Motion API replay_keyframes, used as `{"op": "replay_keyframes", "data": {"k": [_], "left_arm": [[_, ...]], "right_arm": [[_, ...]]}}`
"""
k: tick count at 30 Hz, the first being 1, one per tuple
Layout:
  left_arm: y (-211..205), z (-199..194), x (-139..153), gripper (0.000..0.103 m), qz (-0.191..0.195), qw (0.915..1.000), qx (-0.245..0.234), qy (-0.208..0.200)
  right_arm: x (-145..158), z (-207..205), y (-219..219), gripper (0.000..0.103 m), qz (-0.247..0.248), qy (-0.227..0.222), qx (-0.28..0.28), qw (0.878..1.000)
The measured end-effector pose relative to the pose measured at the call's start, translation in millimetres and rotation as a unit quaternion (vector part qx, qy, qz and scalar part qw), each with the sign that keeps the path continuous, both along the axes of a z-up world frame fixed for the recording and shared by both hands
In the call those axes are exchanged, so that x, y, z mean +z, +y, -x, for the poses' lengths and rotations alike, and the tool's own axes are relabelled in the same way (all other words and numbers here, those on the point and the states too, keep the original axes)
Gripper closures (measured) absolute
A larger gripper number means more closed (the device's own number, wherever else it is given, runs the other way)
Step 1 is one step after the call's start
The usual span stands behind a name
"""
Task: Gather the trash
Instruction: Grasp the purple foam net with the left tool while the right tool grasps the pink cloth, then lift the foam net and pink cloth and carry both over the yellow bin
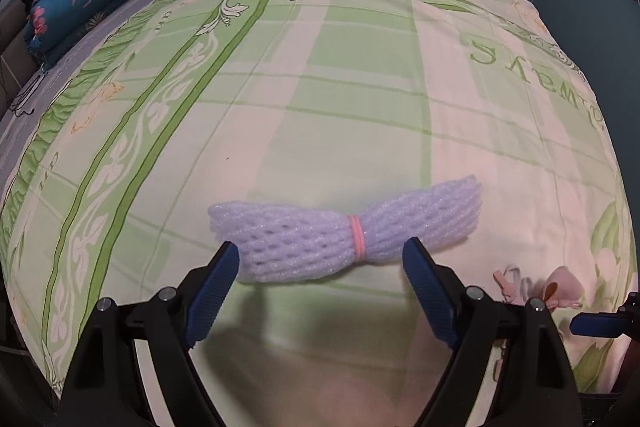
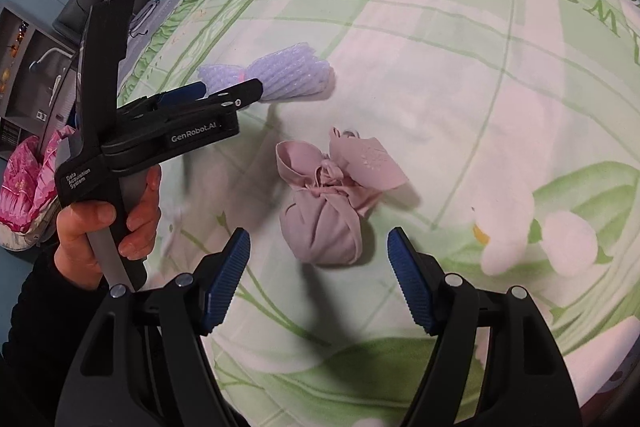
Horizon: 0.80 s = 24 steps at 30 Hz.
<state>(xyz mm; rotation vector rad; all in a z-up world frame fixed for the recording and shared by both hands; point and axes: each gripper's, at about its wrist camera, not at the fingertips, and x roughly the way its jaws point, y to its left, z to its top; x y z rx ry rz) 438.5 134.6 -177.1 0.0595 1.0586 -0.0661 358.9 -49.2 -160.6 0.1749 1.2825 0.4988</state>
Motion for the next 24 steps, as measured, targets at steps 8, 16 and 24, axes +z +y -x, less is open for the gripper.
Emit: {"op": "replay_keyframes", "data": {"k": [8,16,24], "left_arm": [[-10,-2,2,0.055,-0.02,0.999,-0.037,-0.017],[-5,4,4,0.091,-0.021,0.9987,-0.042,-0.02],[-4,11,9,0.102,-0.018,0.9988,-0.037,-0.025]], "right_arm": [[-16,-15,17,0.05,0.036,0.004,0.003,0.999],[-16,-15,20,0.073,0.049,0.003,0.007,0.999],[-8,-2,13,0.074,0.033,0.013,0.008,0.999]]}}
